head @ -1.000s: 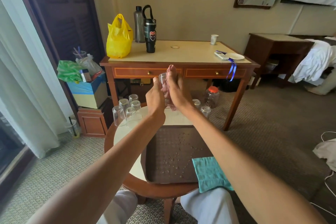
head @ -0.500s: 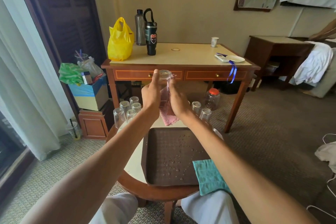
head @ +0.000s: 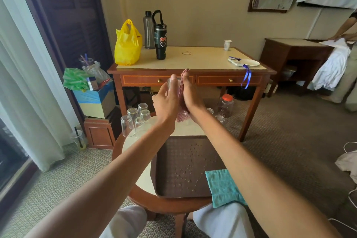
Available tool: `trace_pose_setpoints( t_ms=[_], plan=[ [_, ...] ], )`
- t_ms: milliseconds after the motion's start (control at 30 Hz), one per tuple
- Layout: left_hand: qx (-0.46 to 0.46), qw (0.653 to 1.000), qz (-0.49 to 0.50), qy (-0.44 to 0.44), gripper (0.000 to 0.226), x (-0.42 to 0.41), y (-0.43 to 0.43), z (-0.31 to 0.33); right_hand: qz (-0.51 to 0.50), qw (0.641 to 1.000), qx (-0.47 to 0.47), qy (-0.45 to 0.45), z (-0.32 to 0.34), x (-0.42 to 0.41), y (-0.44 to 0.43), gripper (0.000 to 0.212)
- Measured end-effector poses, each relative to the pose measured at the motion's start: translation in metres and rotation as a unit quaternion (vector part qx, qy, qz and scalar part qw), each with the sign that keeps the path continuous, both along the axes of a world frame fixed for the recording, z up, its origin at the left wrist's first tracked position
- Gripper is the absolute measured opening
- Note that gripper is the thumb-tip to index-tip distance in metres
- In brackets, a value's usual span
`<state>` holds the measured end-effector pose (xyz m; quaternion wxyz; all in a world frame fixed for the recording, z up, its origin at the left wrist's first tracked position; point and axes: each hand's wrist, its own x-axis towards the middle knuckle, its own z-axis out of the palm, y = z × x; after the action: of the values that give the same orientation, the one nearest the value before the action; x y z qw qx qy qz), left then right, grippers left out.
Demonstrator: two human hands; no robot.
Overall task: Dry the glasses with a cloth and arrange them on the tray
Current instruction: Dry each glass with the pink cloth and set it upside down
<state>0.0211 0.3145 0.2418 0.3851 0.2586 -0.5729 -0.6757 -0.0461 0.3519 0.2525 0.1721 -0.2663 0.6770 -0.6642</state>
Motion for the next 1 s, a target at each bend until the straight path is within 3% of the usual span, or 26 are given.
trace_pose_setpoints(
  t_ms=[133, 300, 433, 500, 600, 733, 933, 1000],
  plan=[
    [-0.026, 0.996, 0.044, -0.075, 0.077, -0.013, -0.017, -0.021, -0.003, 0.998, 0.046, -0.049, -0.002, 0.007, 0.008, 0.068],
    [-0.009, 0.998, 0.044, -0.031, 0.046, 0.005, -0.017, -0.006, 0.025, 0.999, 0.033, 0.026, -0.016, 0.025, 0.014, 0.061],
    [0.027, 0.999, 0.018, -0.019, 0.071, 0.009, -0.024, -0.009, 0.026, 0.994, -0.002, 0.103, -0.035, 0.037, 0.018, 0.039],
    [0.053, 0.999, 0.004, -0.008, 0.059, 0.012, -0.022, -0.008, 0.011, 0.99, -0.002, 0.137, -0.039, 0.036, 0.017, 0.035],
    [0.089, 0.996, -0.019, 0.001, 0.04, 0.014, -0.017, -0.007, -0.011, 0.986, -0.007, 0.163, -0.031, 0.028, 0.007, 0.049],
    [0.087, 0.995, -0.039, 0.008, 0.032, 0.015, -0.011, -0.004, -0.011, 0.996, -0.082, 0.044, -0.01, 0.009, 0.003, 0.038],
    [0.034, 0.999, 0.029, 0.028, 0.036, 0.014, -0.013, -0.002, 0.01, 0.997, 0.011, -0.074, -0.008, 0.017, -0.003, 0.081],
    [0.027, 0.998, 0.046, 0.03, 0.036, 0.013, -0.018, -0.001, 0.031, 0.997, 0.014, -0.064, -0.013, 0.023, 0.005, 0.08]
  ],
)
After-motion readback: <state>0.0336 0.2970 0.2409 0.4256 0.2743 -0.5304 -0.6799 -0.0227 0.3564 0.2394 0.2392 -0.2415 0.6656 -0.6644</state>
